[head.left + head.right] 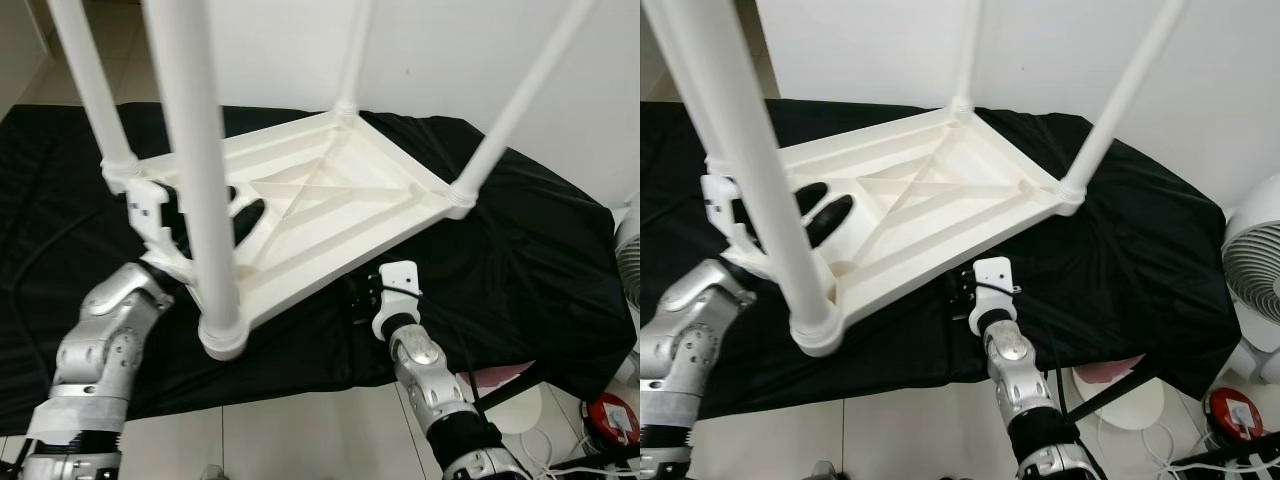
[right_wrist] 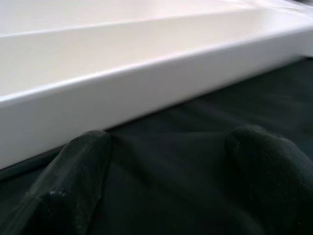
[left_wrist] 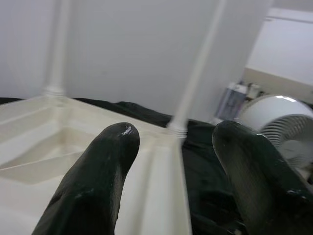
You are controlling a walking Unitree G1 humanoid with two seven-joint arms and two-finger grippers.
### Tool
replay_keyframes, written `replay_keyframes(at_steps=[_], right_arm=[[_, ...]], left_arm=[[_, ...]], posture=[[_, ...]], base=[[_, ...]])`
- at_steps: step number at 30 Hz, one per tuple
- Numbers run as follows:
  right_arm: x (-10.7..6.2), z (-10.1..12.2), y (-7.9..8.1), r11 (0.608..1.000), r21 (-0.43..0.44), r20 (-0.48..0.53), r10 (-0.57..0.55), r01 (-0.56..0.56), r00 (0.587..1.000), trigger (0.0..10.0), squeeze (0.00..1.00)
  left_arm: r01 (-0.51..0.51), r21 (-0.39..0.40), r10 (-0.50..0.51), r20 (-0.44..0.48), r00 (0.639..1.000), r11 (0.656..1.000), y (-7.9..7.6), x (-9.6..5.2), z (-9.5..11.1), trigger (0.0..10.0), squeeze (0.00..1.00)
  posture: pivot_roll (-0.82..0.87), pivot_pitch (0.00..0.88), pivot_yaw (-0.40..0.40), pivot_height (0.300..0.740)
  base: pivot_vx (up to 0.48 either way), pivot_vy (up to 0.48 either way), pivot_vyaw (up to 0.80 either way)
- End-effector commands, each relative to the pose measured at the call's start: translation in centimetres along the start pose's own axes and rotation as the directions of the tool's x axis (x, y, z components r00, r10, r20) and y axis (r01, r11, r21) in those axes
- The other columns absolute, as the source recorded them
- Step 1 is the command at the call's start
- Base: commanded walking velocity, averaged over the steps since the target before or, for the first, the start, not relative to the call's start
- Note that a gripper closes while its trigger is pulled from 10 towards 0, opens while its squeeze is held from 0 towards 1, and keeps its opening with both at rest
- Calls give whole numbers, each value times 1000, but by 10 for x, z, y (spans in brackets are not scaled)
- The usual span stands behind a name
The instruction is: Building children table
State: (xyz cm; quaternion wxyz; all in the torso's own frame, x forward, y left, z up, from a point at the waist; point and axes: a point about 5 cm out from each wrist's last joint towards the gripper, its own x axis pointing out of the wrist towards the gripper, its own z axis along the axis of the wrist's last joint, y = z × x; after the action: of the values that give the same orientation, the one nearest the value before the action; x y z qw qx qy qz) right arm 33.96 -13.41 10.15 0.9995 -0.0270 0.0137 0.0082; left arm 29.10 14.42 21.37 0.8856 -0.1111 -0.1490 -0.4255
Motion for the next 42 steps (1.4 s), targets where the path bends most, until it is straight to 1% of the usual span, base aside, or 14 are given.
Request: replay_keyframes(at_steps=[1,4,10,14,15,16,17,25,29,31,35,38,40,42], right_arm=[[2,-4,-41,978,0,-38,-206,206,978,10000,0],[5,-2,-49,961,-7,-52,-275,275,960,10000,0],[5,-4,-54,945,1,-63,-327,328,943,10000,0],[7,-3,-57,941,9,-66,-337,338,939,10000,0],[11,-1,-64,937,19,-68,-347,349,935,10000,0],[11,-1,-64,937,19,-68,-347,349,935,10000,0],[18,6,-74,932,35,-66,-359,361,931,10000,0],[31,21,-81,938,31,-53,-343,344,938,10000,0],[34,25,-81,939,24,-49,-341,343,939,10000,0],[39,31,-78,949,26,-44,-313,315,949,10000,0],[41,33,-75,954,28,-45,-297,298,954,10000,0],[46,38,-63,978,63,-45,-198,201,979,10000,0],[47,38,-60,982,70,-44,-175,178,984,10000,0],[51,41,-49,991,96,-42,-85,88,996,10000,0]], left_arm=[[360,-39,-360,18,933,932,-31,5,-3,10000,0],[379,-66,-378,30,925,923,-36,8,-5,10000,0],[406,-80,-402,62,914,910,-42,11,-3,10000,0],[412,-88,-407,69,911,907,-45,12,-3,10000,0],[415,-99,-409,75,909,904,-47,13,-3,10000,0],[415,-99,-409,75,909,904,-47,13,-3,10000,0],[419,-107,-413,77,908,902,-50,13,-2,10000,0],[424,-116,-418,72,906,898,-54,10,-1,10000,0],[425,-117,-420,71,905,898,-55,10,0,10000,0],[428,-118,-422,68,904,896,-57,9,1,10000,0],[430,-119,-425,66,903,895,-59,8,1,10000,0],[440,-122,-436,55,898,890,-67,9,1,10000,0],[442,-123,-439,52,897,889,-69,9,1,10000,0],[450,-128,-450,31,892,884,-75,11,0,10000,0]], posture=[[108,73,-72,740],[105,69,-75,740],[103,62,-78,740],[103,58,-77,740],[103,58,-77,740],[103,58,-77,740],[109,58,-76,740],[115,58,-72,740],[119,60,-71,740],[122,59,-71,740],[122,59,-71,740],[131,72,-69,740],[131,72,-69,740],[134,77,-67,740]], base=[[0,0,0],[0,0,0],[0,0,0],[0,0,0],[0,0,0],[0,0,0],[0,0,0],[0,0,0],[0,0,0],[0,0,0],[0,0,0],[0,0,0],[0,0,0],[0,0,0]])
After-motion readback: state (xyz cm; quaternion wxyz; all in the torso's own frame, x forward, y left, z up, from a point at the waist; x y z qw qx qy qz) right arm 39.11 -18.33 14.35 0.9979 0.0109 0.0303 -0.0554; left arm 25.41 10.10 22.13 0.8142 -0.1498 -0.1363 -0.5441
